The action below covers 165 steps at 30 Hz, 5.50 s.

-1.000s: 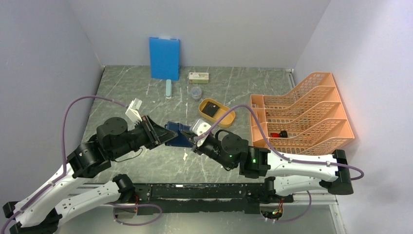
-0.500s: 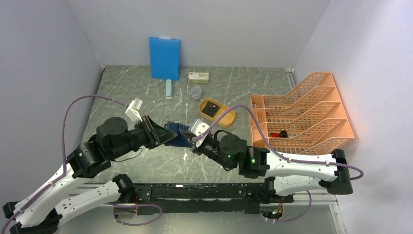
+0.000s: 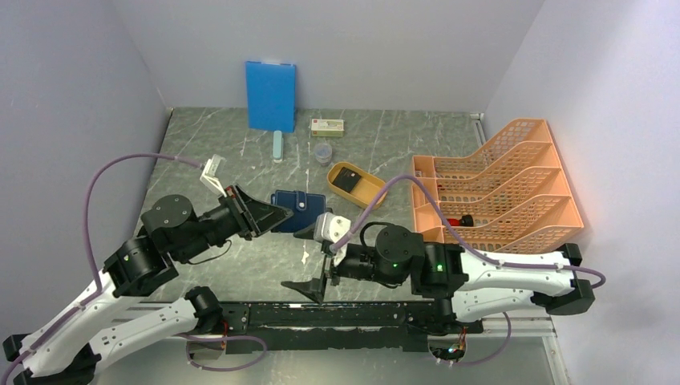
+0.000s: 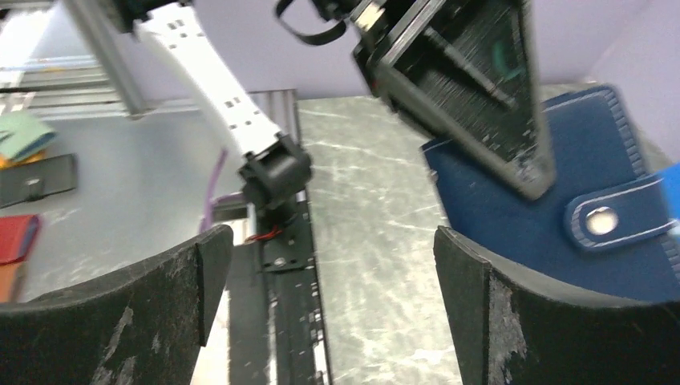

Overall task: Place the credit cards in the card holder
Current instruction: Close the card holder, then place the card holder at the center of the board.

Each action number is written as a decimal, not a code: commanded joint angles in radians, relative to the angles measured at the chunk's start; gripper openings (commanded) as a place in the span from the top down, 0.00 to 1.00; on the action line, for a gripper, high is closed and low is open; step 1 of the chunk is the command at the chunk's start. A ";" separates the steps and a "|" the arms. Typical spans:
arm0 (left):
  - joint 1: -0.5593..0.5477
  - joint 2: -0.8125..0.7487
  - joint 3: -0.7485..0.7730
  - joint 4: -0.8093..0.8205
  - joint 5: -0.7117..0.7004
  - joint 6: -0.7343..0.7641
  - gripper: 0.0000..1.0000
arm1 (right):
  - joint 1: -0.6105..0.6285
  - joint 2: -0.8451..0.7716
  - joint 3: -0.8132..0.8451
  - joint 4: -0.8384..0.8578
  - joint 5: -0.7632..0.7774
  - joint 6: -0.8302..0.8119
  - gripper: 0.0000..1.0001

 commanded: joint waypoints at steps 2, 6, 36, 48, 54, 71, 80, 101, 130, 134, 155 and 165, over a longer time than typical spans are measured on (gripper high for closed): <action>-0.004 -0.054 0.045 0.093 0.002 0.046 0.95 | 0.010 -0.048 0.109 -0.209 -0.140 0.075 0.00; -0.003 -0.071 0.049 0.044 0.002 0.106 0.95 | 0.009 -0.084 0.196 -0.292 -0.171 0.075 0.00; -0.003 -0.143 0.075 0.033 0.582 0.722 0.95 | -0.446 -0.076 0.154 -0.177 -0.893 0.254 0.19; -0.004 -0.138 0.080 0.075 0.604 0.697 0.95 | -0.446 -0.064 0.067 -0.041 -0.891 0.340 0.27; -0.003 -0.128 0.083 0.082 0.605 0.696 0.95 | -0.445 -0.042 0.050 0.023 -0.889 0.379 0.36; -0.004 -0.137 0.055 0.101 0.591 0.685 0.90 | -0.420 0.026 0.064 0.044 -0.914 0.416 0.73; -0.004 -0.143 0.052 0.083 0.508 0.666 0.64 | -0.403 -0.018 0.009 0.143 -0.818 0.461 1.00; -0.004 -0.238 -0.283 0.663 0.221 0.359 0.29 | -0.404 -0.200 -0.322 0.745 -0.390 0.788 1.00; -0.004 -0.001 -0.281 0.831 0.386 0.204 0.57 | -0.398 -0.198 -0.415 0.843 -0.254 0.847 1.00; -0.004 -0.009 -0.270 0.791 0.356 0.212 0.60 | -0.389 -0.199 -0.420 0.834 -0.244 0.840 1.00; -0.004 -0.043 -0.266 0.697 0.251 0.259 0.95 | -0.373 -0.164 -0.357 0.680 -0.287 0.837 0.64; -0.004 0.011 -0.112 -0.080 -0.104 0.414 0.95 | -0.373 -0.346 -0.174 -0.086 -0.166 0.603 0.33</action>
